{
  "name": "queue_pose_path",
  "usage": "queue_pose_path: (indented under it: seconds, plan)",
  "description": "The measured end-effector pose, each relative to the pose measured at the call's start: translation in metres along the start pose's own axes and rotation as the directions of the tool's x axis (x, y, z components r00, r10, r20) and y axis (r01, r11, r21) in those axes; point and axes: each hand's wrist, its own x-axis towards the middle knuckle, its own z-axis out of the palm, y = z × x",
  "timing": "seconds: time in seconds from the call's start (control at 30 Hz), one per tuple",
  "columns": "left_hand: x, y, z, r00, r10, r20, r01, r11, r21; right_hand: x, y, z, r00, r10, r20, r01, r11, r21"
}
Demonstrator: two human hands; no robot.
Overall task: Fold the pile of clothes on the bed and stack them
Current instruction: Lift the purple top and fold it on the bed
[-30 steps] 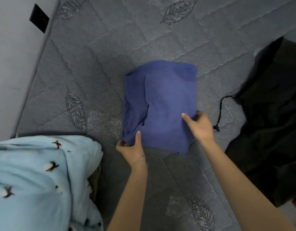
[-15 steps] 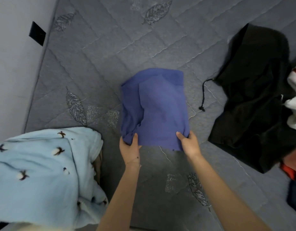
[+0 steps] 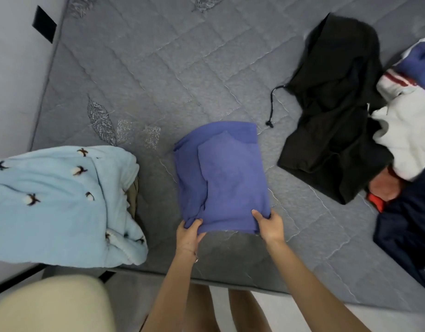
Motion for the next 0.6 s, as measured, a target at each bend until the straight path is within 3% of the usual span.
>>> queue_pose_path:
  seconds: [0.13,0.37,0.6]
  plan:
    - [-0.003,0.012,-0.003,0.999,-0.014,0.045,0.017,0.998,-0.062,0.000,0.001,-0.005,0.985,0.116,0.131,-0.136,0.978,0.158]
    - [0.003,0.075,0.028,0.984,0.169,0.049,-0.164,0.983,-0.083,0.003,-0.054,0.015,0.987,-0.002,0.160,-0.079,0.865,0.496]
    - [0.025,0.135,0.067,0.978,0.208,0.018,-0.197,0.947,-0.252,0.032,-0.126,0.040,0.989,-0.065,0.133,-0.032,0.780,0.625]
